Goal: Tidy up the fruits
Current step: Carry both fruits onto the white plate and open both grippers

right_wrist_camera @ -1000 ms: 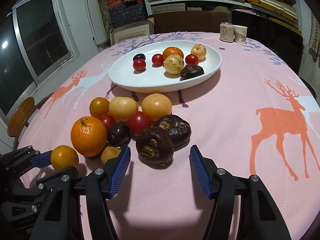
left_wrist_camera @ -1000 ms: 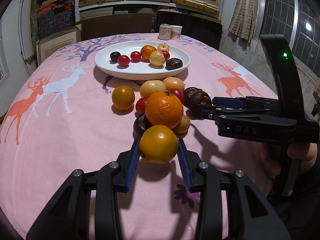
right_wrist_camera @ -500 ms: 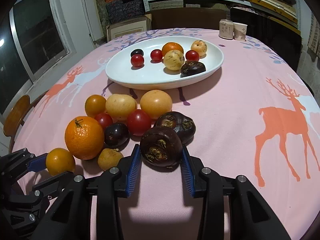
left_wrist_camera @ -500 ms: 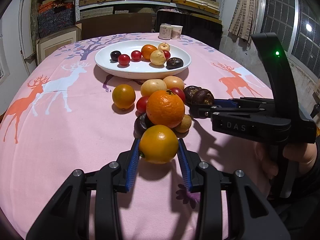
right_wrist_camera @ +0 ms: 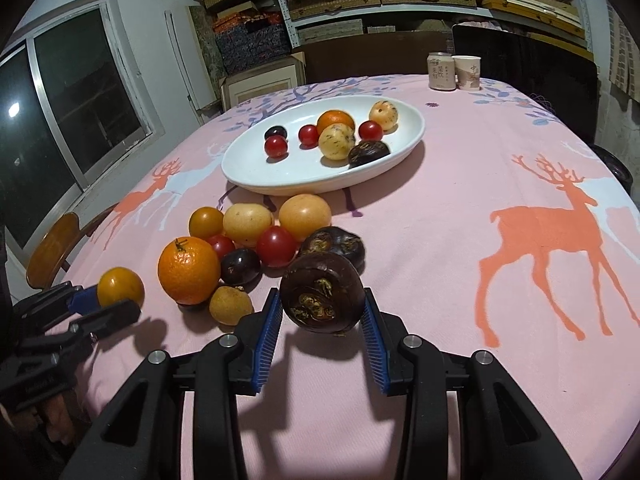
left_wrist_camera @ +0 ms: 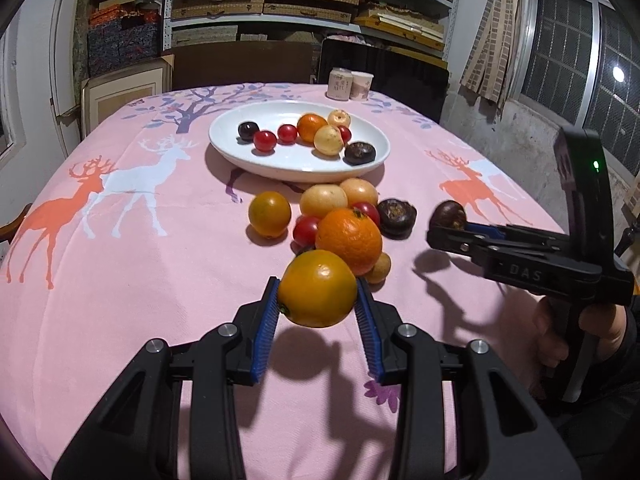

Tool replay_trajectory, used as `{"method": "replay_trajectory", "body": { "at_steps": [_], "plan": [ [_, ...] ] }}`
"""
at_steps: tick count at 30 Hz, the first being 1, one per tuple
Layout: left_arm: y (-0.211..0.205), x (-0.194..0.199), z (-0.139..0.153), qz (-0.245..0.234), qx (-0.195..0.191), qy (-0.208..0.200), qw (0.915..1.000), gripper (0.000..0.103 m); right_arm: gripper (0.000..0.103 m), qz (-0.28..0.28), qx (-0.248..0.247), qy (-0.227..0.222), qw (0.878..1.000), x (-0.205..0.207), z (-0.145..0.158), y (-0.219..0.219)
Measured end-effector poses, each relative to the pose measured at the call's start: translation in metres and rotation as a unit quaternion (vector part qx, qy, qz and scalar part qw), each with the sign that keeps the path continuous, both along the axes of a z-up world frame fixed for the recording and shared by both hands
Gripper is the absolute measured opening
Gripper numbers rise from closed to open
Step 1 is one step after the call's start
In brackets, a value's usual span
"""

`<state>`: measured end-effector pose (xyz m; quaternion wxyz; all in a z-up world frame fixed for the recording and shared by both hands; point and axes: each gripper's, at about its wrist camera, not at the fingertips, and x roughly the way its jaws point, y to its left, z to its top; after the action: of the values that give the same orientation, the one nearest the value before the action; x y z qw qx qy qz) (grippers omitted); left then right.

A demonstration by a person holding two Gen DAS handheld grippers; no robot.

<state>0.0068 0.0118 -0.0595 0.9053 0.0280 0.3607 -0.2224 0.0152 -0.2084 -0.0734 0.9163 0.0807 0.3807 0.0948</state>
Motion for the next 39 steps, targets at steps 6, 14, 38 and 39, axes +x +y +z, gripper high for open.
{"method": "replay_trajectory", "body": {
  "at_steps": [6, 14, 38, 39],
  "plan": [
    [0.005, 0.017, 0.025, 0.004, -0.006, -0.019, 0.9998, 0.037, 0.040, -0.009, 0.008, -0.028, 1.000, 0.000, 0.029, -0.019],
    [-0.020, 0.089, 0.047, -0.025, -0.001, -0.010, 0.9996, 0.037, 0.040, -0.007, -0.004, -0.042, 0.999, 0.057, 0.058, -0.031],
    [-0.054, 0.174, 0.029, -0.024, 0.018, 0.028, 0.9991, 0.073, 0.058, -0.025, -0.011, -0.025, 0.999, 0.151, 0.045, -0.045],
    [-0.049, 0.160, 0.033, -0.029, 0.020, 0.019, 0.9992, 0.074, 0.058, -0.025, -0.005, -0.026, 0.999, 0.140, 0.046, -0.046]
  ]
}}
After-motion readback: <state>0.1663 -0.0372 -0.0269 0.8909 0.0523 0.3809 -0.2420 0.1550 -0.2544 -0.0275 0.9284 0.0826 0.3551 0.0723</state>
